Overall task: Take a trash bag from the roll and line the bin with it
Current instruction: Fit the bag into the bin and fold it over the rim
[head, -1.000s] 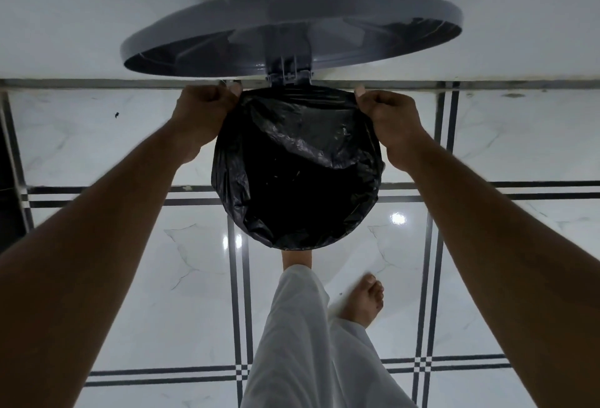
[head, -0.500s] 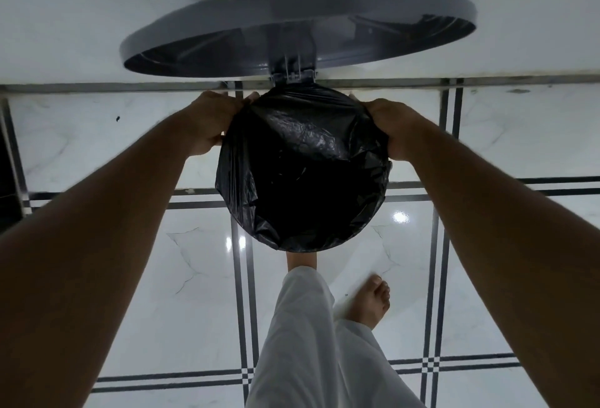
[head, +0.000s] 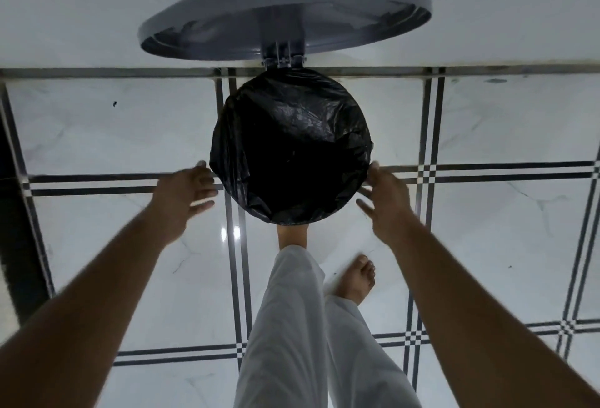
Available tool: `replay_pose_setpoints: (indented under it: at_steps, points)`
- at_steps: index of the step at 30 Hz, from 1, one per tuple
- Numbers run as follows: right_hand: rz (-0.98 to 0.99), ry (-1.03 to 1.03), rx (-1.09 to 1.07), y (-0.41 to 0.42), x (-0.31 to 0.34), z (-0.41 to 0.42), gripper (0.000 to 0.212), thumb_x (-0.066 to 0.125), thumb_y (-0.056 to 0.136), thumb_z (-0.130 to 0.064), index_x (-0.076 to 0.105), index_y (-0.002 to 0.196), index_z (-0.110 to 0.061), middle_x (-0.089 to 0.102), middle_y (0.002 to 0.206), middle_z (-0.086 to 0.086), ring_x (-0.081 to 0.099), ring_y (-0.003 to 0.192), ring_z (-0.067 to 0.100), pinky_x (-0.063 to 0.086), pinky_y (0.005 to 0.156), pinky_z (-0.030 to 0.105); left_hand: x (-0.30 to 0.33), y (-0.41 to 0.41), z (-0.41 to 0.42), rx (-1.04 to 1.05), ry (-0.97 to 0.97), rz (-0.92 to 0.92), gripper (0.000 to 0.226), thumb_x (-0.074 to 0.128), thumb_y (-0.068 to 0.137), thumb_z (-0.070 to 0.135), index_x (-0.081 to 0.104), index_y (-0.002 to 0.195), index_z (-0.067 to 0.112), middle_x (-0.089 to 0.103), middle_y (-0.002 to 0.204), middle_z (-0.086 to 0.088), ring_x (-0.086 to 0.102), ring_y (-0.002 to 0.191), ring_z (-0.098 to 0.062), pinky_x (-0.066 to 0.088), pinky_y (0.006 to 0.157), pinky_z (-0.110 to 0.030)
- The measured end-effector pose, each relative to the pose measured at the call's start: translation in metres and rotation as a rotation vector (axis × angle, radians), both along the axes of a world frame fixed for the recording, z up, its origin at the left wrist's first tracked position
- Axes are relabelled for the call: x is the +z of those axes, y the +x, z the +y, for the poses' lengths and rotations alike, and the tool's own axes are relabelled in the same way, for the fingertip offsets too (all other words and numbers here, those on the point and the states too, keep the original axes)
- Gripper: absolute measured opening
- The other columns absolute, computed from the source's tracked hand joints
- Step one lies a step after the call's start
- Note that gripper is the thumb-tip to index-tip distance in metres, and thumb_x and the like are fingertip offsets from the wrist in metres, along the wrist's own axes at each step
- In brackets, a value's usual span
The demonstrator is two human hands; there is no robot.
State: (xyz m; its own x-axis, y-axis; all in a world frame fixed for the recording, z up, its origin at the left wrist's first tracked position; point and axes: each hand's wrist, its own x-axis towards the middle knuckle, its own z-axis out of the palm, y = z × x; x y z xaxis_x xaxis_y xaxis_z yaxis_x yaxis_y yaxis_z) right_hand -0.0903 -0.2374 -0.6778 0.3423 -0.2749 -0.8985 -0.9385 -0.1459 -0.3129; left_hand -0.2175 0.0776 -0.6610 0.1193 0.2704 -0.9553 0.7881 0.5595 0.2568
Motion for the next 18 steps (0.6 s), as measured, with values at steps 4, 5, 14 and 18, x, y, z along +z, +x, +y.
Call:
replay_pose_setpoints:
  at_steps: [4, 5, 14, 18]
  points:
    - [0.121, 0.153, -0.233, -0.042, 0.012, 0.004, 0.021, 0.063, 0.112, -0.025, 0.078, 0.127, -0.021, 0.085, 0.117, -0.002, 0.079, 0.115, 0.021, 0.063, 0.100, 0.042, 0.007, -0.036, -0.043, 0.201, -0.174, -0.029, 0.024, 0.061, 0.108, 0.043, 0.073, 0.117, 0.024, 0.080, 0.110, 0.003, 0.076, 0.103, -0.017, 0.057, 0.092, -0.036]
    - [0.113, 0.162, -0.270, -0.048, 0.014, 0.007, 0.021, 0.065, 0.111, -0.022, 0.079, 0.127, -0.021, 0.086, 0.116, -0.002, 0.079, 0.115, 0.021, 0.064, 0.101, 0.042, 0.007, -0.042, -0.053, 0.246, -0.190, -0.041, 0.022, 0.063, 0.108, 0.039, 0.075, 0.120, 0.025, 0.081, 0.113, 0.003, 0.077, 0.106, -0.017, 0.057, 0.093, -0.036]
    - [0.134, 0.325, -0.466, -0.056, 0.016, 0.017, 0.031, 0.054, 0.117, -0.032, 0.072, 0.142, -0.029, 0.075, 0.136, 0.003, 0.070, 0.126, 0.024, 0.060, 0.105, 0.047, -0.001, -0.044, -0.105, 0.603, -0.222, -0.113, 0.026, 0.055, 0.114, 0.027, 0.075, 0.124, 0.015, 0.081, 0.124, -0.005, 0.074, 0.124, -0.023, 0.054, 0.112, -0.042]
    - [0.178, 0.341, -0.498, -0.056, 0.007, 0.015, 0.025, 0.065, 0.112, -0.034, 0.081, 0.130, -0.027, 0.079, 0.128, 0.000, 0.073, 0.120, 0.021, 0.062, 0.093, 0.041, -0.010, -0.043, -0.111, 0.639, -0.281, -0.139, 0.026, 0.058, 0.111, 0.013, 0.075, 0.130, 0.007, 0.079, 0.129, -0.009, 0.074, 0.125, -0.027, 0.053, 0.115, -0.043]
